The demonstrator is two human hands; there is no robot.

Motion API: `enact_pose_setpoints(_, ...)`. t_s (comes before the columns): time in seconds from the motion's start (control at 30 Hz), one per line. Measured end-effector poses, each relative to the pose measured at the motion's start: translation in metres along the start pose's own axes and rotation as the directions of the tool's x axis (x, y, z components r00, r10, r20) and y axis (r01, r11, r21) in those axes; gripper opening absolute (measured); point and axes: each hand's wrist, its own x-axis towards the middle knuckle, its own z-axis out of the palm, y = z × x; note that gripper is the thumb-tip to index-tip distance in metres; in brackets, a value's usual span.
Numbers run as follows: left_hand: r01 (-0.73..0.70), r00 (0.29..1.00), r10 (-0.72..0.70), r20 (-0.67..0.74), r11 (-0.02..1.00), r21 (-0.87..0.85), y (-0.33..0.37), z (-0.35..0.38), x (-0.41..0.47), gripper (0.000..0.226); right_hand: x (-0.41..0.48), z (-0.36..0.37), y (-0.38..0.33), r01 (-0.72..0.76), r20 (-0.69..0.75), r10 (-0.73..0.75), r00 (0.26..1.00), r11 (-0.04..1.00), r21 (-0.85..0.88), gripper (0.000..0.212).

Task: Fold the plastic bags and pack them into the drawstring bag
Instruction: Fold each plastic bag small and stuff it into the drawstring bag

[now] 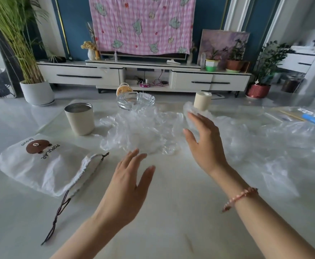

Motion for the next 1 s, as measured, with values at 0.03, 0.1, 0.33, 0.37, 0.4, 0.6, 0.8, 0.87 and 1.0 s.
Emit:
enact_pose_setpoints(0.03, 0.092, 0.996, -0.087, 0.037, 0.982, -0.165, 0.004, -0.002, 0.001, 0.055, -0.009, -0.008, -0.011, 0.076, -0.072, -0.073, 0.995, 0.996, 0.041, 0.03)
enact_pose_setpoints(0.1, 0.347, 0.937, -0.244, 0.251, 0.731, -0.587, 0.014, -0.007, 0.008, 0.049, -0.035, -0.019, -0.034, 0.291, -0.02, -0.29, 0.957, 0.953, 0.078, 0.028)
enact_pose_setpoints(0.33, 0.681, 0.727, -0.423, 0.541, 0.344, -0.646, 0.009, -0.011, 0.011, 0.02, -0.11, -0.006, -0.055, 0.694, 0.276, -0.718, 0.639, 0.693, 0.196, 0.019)
enact_pose_setpoints(0.37, 0.67, 0.732, -0.463, 0.5, 0.355, -0.652, 0.007, -0.008, 0.008, 0.012, -0.116, -0.006, -0.054, 0.659, 0.304, -0.7, 0.646, 0.713, 0.24, 0.013)
enact_pose_setpoints(0.4, 0.658, 0.738, -0.494, 0.46, 0.375, -0.653, 0.006, -0.005, 0.006, 0.011, -0.122, -0.009, -0.054, 0.591, 0.338, -0.666, 0.665, 0.746, 0.307, 0.011)
enact_pose_setpoints(0.6, 0.611, 0.79, -0.485, 0.374, 0.579, -0.54, 0.007, 0.004, 0.007, 0.008, -0.117, -0.035, -0.046, 0.095, 0.344, -0.252, 0.904, 0.905, 0.414, 0.026)
enact_pose_setpoints(0.8, 0.629, 0.777, -0.477, 0.41, 0.613, -0.479, 0.006, 0.004, 0.003, 0.009, -0.092, -0.009, -0.003, 0.095, 0.695, 0.051, 0.717, 0.981, -0.17, 0.067)
enact_pose_setpoints(0.87, 0.62, 0.785, -0.495, 0.373, 0.611, -0.493, 0.003, 0.001, 0.001, 0.008, -0.088, -0.008, 0.01, 0.092, 0.703, 0.187, 0.686, 0.936, -0.339, 0.066)
enact_pose_setpoints(1.0, 0.546, 0.838, -0.448, 0.312, 0.67, -0.504, -0.004, -0.014, -0.003, 0.007, -0.076, -0.014, 0.007, -0.121, 0.487, 0.212, 0.847, 0.97, -0.212, 0.046)
